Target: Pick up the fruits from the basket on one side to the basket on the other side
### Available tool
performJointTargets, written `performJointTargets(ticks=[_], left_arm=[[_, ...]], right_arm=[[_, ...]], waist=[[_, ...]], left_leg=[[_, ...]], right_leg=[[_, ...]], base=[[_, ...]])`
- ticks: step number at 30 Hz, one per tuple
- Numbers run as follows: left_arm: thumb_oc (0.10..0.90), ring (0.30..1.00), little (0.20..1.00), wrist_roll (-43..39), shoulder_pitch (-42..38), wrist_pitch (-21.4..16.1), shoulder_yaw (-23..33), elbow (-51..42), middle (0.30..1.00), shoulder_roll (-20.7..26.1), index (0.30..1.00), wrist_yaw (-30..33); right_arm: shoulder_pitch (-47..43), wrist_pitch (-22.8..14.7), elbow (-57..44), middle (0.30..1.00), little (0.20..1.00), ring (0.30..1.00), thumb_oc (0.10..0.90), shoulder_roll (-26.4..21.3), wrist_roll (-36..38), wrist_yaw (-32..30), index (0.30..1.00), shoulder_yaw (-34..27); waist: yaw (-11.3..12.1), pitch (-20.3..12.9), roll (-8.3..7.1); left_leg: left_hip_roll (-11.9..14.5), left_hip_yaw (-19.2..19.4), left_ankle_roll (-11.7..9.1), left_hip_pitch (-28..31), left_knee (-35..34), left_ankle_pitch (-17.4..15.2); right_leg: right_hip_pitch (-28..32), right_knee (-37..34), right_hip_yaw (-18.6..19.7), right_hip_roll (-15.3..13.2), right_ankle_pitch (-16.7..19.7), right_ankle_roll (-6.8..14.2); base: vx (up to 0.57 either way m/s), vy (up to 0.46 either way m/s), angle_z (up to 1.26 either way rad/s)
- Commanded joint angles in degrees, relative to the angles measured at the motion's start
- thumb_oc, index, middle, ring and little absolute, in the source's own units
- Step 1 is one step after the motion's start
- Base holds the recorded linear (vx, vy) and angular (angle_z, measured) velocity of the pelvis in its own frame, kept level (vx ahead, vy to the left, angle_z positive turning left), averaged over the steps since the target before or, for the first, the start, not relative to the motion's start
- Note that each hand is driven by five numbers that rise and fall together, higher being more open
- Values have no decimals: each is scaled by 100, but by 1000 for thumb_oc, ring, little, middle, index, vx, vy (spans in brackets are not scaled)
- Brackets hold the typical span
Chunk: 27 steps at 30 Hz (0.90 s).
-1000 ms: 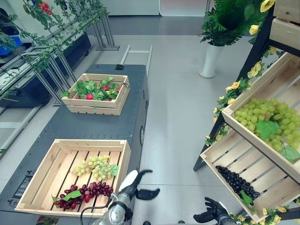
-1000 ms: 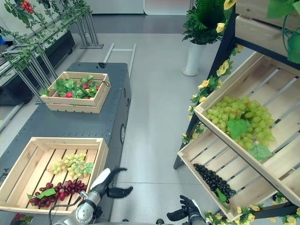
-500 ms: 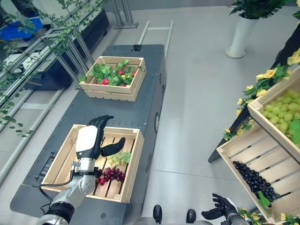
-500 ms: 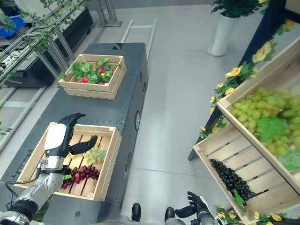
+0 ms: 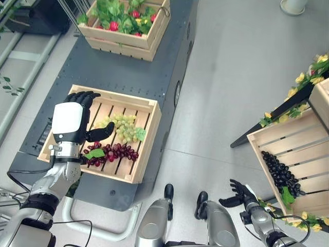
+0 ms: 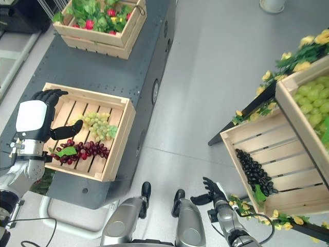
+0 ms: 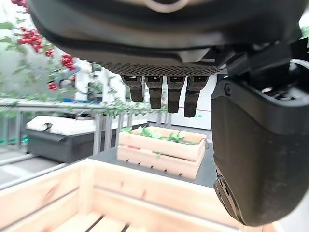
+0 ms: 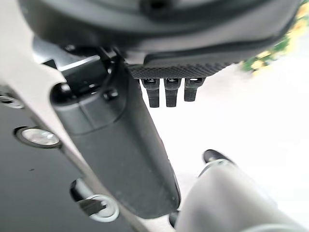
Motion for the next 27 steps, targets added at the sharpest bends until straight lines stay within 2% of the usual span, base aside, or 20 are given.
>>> performJointTargets(ticks=[1, 5, 8, 13, 17, 21, 27], left_arm=[[800, 900, 900, -567, -550, 317, 179, -21, 900, 521, 900, -44], [800, 900, 900, -619, -896, 398, -38, 210, 900, 592, 900, -287], [800, 900, 900, -636, -1306, 523, -336, 306, 900, 787, 900, -516], [800, 900, 900, -822, -1521, 610, -390, 438, 900, 958, 900, -676], [800, 900, 900, -663, -1772, 740, -607, 601, 900, 1071, 900, -993], [800, 900, 900, -827, -1815, 837, -665, 734, 900, 1065, 900, -1137], [800, 900, 900, -602, -1716, 868, -759, 882, 900, 1038, 900, -1412]], right_arm=[[250, -361, -370, 900, 900, 900, 800, -395, 257, -193, 900, 149], [157, -335, -364, 900, 900, 900, 800, -493, 245, -224, 900, 141], [25, -347, -343, 900, 900, 900, 800, -620, 278, -255, 900, 128], [39, -369, -423, 900, 900, 900, 800, -725, 294, -270, 900, 102], [13, -445, -443, 900, 900, 900, 800, -745, 257, -231, 900, 141], [-40, -435, -478, 900, 900, 900, 800, -754, 309, -232, 900, 169], [-119, -442, -450, 900, 900, 900, 800, -766, 321, -218, 900, 183]], waist=[[-64, -178, -33], [-93, -84, -69], [-115, 104, -75], [-122, 221, -123], [-115, 221, -191], [-109, 221, -197], [-74, 221, -162]], left_leg=[[-42, 333, 130, -488, 1006, -569], [11, 380, 138, -810, 1332, -638], [83, 395, 157, -1126, 1681, -719], [173, 431, 202, -1486, 1993, -796], [223, 405, 204, -1748, 2096, -804], [249, 399, 219, -1860, 2085, -788], [243, 382, 201, -1884, 1945, -714]], right_leg=[[-55, 493, -268, -65, 38, -254], [-348, 830, -244, -100, -45, -270], [-648, 1179, -202, -114, -129, -287], [-1025, 1532, -189, -131, -212, -298], [-1319, 1686, -200, -129, -216, -269], [-1460, 1727, -221, -138, -211, -249], [-1538, 1686, -239, -154, -180, -218]], base=[[-36, 69, 3], [-23, 52, 0], [-31, 46, -4], [-20, 23, -1], [-16, -19, 6], [-22, -23, 10], [-19, -8, 4]])
